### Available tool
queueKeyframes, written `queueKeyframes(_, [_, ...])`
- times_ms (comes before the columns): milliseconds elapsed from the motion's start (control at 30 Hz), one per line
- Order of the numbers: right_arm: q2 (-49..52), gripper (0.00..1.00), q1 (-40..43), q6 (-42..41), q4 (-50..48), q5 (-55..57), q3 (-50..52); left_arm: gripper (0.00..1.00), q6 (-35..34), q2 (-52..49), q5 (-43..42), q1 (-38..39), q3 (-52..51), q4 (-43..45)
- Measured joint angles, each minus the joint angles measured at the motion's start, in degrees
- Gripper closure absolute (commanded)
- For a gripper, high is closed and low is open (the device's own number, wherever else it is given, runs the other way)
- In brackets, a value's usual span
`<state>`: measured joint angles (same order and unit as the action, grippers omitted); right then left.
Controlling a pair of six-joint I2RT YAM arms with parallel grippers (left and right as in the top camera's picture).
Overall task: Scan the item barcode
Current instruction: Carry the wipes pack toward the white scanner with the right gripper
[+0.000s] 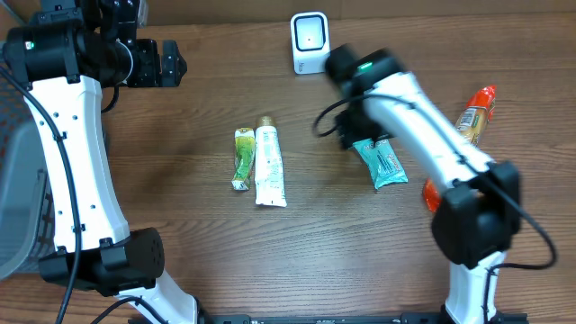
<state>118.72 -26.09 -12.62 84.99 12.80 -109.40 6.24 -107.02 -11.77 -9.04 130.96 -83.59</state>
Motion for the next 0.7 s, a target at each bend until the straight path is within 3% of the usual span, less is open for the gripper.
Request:
queueKeyframes(200, [-0.59, 0.13, 6.69, 10.6, -2.19, -5.05, 5.79, 0.0, 0.0, 0.0, 0.0, 0.0, 0.0, -0.02])
queueKeyframes(267, [-0.52, 0.0, 7.74, 13.66, -3.1, -6.54, 9.88, 0.0, 0.0, 0.0, 0.0, 0.0, 0.0, 0.0])
queueKeyframes(700, [-0.26, 0.01, 9.01, 20.13, -21.24, -13.77, 26.21, 0.0, 0.0, 0.0, -0.02, 0.0, 0.0, -0.02])
